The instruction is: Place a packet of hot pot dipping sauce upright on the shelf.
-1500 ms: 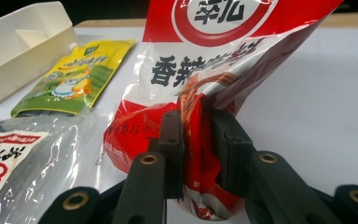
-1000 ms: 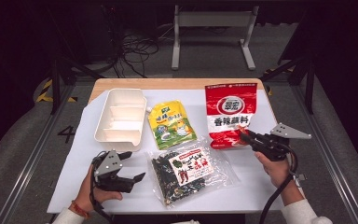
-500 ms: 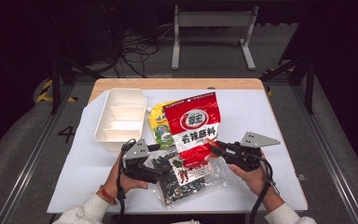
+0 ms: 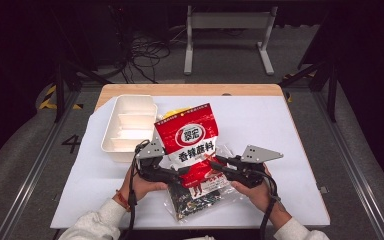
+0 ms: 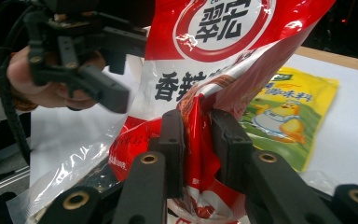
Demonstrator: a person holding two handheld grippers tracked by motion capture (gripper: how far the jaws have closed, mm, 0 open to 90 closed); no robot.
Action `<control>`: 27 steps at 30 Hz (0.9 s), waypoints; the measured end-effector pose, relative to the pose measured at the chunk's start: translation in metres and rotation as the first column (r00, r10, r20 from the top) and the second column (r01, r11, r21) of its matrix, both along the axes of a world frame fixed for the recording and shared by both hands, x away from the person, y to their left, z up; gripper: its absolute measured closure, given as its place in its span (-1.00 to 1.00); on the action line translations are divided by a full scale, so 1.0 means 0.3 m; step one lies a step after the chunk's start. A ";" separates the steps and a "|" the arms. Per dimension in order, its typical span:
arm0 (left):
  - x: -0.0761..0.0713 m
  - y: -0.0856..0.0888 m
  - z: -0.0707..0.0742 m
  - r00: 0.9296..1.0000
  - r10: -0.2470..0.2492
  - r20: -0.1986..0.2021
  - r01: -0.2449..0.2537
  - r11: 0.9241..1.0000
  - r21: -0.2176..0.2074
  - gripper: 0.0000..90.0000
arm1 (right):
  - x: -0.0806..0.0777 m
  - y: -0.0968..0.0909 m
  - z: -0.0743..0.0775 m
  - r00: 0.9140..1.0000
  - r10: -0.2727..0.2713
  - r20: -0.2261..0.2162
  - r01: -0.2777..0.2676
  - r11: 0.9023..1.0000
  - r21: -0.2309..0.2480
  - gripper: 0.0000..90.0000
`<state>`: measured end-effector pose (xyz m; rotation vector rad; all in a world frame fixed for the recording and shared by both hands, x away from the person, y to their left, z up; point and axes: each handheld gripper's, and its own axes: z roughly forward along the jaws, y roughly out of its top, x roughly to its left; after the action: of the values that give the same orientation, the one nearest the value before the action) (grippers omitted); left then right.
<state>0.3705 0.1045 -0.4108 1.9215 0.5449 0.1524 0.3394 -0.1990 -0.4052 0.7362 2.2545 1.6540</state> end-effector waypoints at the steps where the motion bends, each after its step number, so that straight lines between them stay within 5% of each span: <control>1: 0.004 -0.001 0.003 1.000 -0.005 0.002 0.005 1.000 -0.006 -0.47 | 0.000 0.005 -0.003 1.000 0.010 0.003 -0.010 1.000 0.003 0.66; 7: 0.013 -0.010 0.024 0.999 -0.029 0.034 0.030 0.999 -0.035 0.19 | 0.002 0.042 -0.009 1.000 0.018 0.011 -0.018 1.000 -0.010 0.65; 13: 0.016 0.023 0.034 0.995 0.023 0.095 -0.018 0.998 -0.057 0.94 | -0.001 0.061 -0.007 1.000 0.001 0.029 -0.001 1.000 0.003 0.65; 24: 0.008 0.056 0.072 0.989 0.002 0.148 0.009 0.997 -0.072 1.00 | 0.010 0.094 -0.022 1.000 -0.004 0.018 0.005 1.000 -0.030 0.55; 27: 0.005 0.054 0.080 0.987 -0.010 0.162 0.020 0.998 -0.062 1.00 | 0.006 0.096 -0.018 1.000 -0.002 0.014 0.003 0.999 -0.036 0.40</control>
<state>0.3719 0.1207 -0.3869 1.8325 0.4216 0.2763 0.3414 -0.1700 -0.4105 0.7164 2.2663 1.6082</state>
